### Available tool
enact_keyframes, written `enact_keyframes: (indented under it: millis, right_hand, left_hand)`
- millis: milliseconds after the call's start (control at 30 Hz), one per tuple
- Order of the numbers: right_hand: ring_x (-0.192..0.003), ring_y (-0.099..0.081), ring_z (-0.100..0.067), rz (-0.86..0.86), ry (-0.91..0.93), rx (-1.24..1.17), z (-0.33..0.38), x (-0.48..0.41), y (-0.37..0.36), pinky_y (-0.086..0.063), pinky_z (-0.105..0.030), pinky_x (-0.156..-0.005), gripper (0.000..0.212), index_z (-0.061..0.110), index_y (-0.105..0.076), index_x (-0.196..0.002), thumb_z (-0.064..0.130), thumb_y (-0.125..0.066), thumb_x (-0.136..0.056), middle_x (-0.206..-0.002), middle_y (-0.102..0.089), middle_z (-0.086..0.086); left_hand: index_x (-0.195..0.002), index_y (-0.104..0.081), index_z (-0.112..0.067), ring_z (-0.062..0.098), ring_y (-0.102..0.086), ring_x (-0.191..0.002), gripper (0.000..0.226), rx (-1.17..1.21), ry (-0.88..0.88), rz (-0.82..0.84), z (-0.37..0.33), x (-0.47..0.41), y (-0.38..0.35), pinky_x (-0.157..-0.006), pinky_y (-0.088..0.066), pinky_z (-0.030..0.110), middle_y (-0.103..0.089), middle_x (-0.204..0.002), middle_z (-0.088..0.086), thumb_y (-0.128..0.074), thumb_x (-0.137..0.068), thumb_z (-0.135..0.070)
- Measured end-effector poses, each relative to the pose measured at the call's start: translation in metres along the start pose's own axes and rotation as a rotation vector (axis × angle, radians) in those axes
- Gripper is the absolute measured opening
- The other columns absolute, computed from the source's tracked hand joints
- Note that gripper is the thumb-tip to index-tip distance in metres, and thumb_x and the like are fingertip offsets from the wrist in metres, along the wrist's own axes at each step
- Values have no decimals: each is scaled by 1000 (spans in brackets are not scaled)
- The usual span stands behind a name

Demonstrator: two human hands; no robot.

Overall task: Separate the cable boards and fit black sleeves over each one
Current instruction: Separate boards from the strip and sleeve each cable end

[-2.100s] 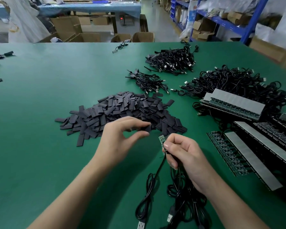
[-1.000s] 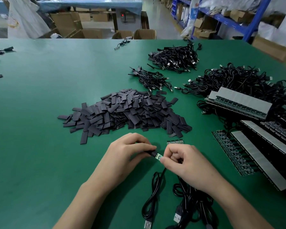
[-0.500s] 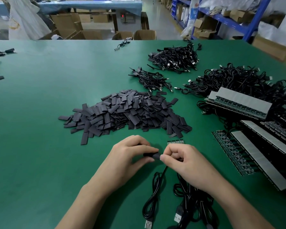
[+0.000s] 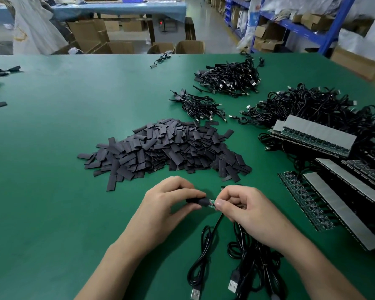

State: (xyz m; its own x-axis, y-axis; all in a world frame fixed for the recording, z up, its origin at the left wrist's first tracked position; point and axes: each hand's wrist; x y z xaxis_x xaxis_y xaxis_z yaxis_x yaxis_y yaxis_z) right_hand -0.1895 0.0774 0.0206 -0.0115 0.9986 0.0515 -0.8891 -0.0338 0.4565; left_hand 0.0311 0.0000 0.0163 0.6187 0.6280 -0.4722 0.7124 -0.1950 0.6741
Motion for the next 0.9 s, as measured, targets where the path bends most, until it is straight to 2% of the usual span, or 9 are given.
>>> enact_keyframes:
  millis: [100, 200, 267, 333, 433, 500, 733, 833, 900]
  right_hand:
    - [-57, -47, 2, -6, 0, 31, -2, 0, -2, -36, -16, -61, 17, 30, -67, -85, 39, -64, -99, -62, -57, 15]
    - [-64, -52, -3, -22, -10, -5, -1, -1, -4, -42, -31, -68, 28, 30, -69, -87, 56, -59, -90, -71, -66, 5]
    - [-65, -54, -4, -23, -17, -9, 0, -1, -4, -44, -34, -70, 35, 32, -70, -88, 64, -54, -84, -75, -69, 3]
    - [-65, -55, -2, -16, -19, -1, 0, -1, -4, -45, -33, -70, 32, 33, -69, -88, 62, -54, -86, -75, -69, 7]
    - [-66, -56, 2, -20, -20, 27, -3, -1, -5, -44, -28, -69, 17, 33, -69, -87, 46, -62, -96, -73, -68, 14]
    - [-63, -52, 2, -27, -28, 43, -4, -1, -6, -42, -27, -67, 14, 33, -68, -87, 40, -64, -98, -70, -63, 15]
    - [-66, -56, -6, -50, -30, 53, 0, -1, -8, -48, -36, -70, 12, 34, -68, -87, 39, -65, -98, -78, -68, 4]
    - [-73, -63, -19, -53, -28, 56, 2, 0, -8, -52, -43, -74, 14, 34, -68, -87, 40, -63, -99, -80, -70, 1]
    - [-69, -59, -13, -39, -14, 26, 3, 0, -5, -51, -42, -73, 14, 33, -68, -88, 41, -63, -98, -80, -69, -1]
  left_hand:
    - [-110, -78, -19, 9, -64, -95, 20, -12, -48, 32, -3, 0, -4, -83, -53, 29, -66, -102, -8, -77, -91, -23]
    - [-110, -79, -19, 9, -64, -95, 20, 3, -22, 13, -3, 0, -4, -84, -53, 28, -66, -102, -7, -77, -91, -24]
    - [-109, -79, -19, 9, -64, -95, 19, 24, 0, 3, -2, 0, -4, -84, -53, 29, -66, -101, -7, -76, -91, -24]
    - [-109, -79, -19, 9, -64, -95, 18, 49, 16, 10, -3, 1, -4, -85, -53, 29, -66, -101, -7, -76, -91, -24]
    - [-108, -79, -21, 10, -65, -95, 18, 79, 51, 30, -3, 1, -5, -85, -54, 30, -66, -101, -9, -76, -91, -24]
    - [-108, -79, -22, 10, -66, -95, 18, 100, 78, 37, -3, 2, -5, -86, -54, 30, -66, -101, -10, -76, -90, -25]
    - [-106, -80, -23, 7, -68, -94, 18, 121, 127, 15, -3, 1, -7, -85, -53, 24, -69, -99, -13, -76, -89, -28]
    - [-105, -81, -22, 7, -68, -93, 19, 124, 151, 5, -3, 1, -7, -85, -53, 22, -69, -98, -15, -76, -88, -29]
    - [-104, -81, -22, 6, -67, -93, 19, 128, 165, -11, -4, 0, -7, -85, -51, 19, -69, -98, -15, -75, -88, -30]
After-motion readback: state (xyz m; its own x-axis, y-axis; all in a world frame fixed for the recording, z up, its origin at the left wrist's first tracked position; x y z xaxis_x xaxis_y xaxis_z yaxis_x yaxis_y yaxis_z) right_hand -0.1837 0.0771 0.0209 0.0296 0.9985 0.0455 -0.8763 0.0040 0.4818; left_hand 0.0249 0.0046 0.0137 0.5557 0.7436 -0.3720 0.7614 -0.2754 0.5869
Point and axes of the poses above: each hand's wrist, its own x-axis away from the middle knuckle, its own y-axis out of the back of the hand, z = x × y
